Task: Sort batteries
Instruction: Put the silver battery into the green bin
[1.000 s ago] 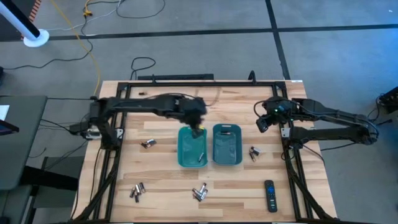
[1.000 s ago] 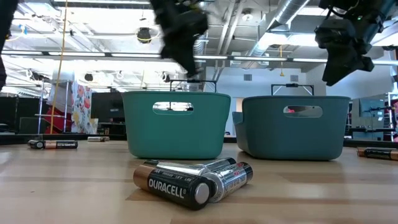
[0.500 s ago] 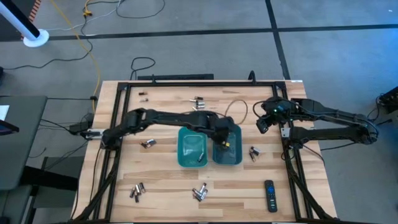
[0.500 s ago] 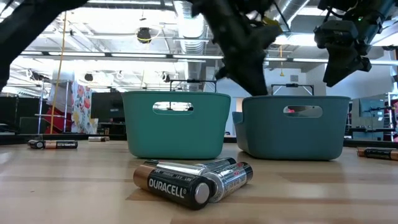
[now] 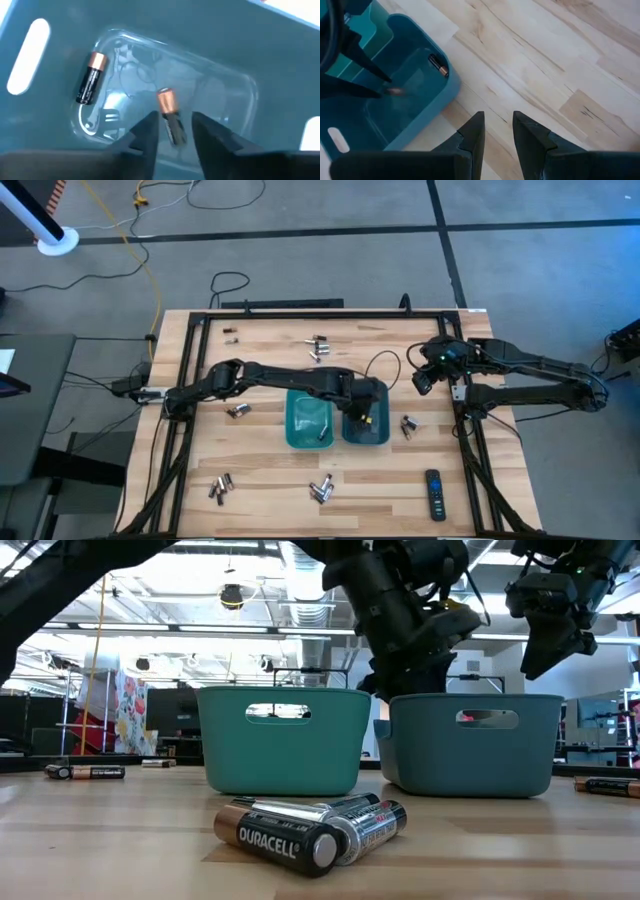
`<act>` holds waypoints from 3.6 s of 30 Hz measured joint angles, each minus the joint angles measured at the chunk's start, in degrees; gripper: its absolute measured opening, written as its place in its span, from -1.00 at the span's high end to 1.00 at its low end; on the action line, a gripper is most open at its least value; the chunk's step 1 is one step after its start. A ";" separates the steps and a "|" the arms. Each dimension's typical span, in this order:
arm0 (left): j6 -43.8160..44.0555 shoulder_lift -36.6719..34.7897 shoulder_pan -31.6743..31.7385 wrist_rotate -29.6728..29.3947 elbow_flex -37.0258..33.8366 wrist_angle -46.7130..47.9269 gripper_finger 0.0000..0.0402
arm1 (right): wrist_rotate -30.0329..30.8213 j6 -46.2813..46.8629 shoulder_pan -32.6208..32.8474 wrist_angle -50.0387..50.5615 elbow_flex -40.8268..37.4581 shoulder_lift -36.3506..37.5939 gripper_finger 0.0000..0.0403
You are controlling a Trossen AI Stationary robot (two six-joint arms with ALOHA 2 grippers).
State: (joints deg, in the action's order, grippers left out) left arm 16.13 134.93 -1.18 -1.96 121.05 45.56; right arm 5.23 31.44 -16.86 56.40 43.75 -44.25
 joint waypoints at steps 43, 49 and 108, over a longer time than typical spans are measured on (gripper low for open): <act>11.83 -63.72 -3.33 -13.90 -63.58 -15.03 0.17 | 2.38 1.16 33.52 -32.92 7.08 -20.49 0.41; 17.84 -75.92 -9.57 -13.81 -74.60 -15.06 0.17 | 2.38 1.15 37.91 -32.55 20.31 -36.10 0.41; 30.68 -88.72 -19.44 -13.30 -83.49 -10.36 0.17 | -3.41 -19.44 45.44 -3.57 68.89 -90.07 0.30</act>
State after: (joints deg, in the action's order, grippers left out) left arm 46.81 46.22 -20.62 -15.26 37.56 35.20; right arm 1.83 12.01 28.58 52.84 112.64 -134.32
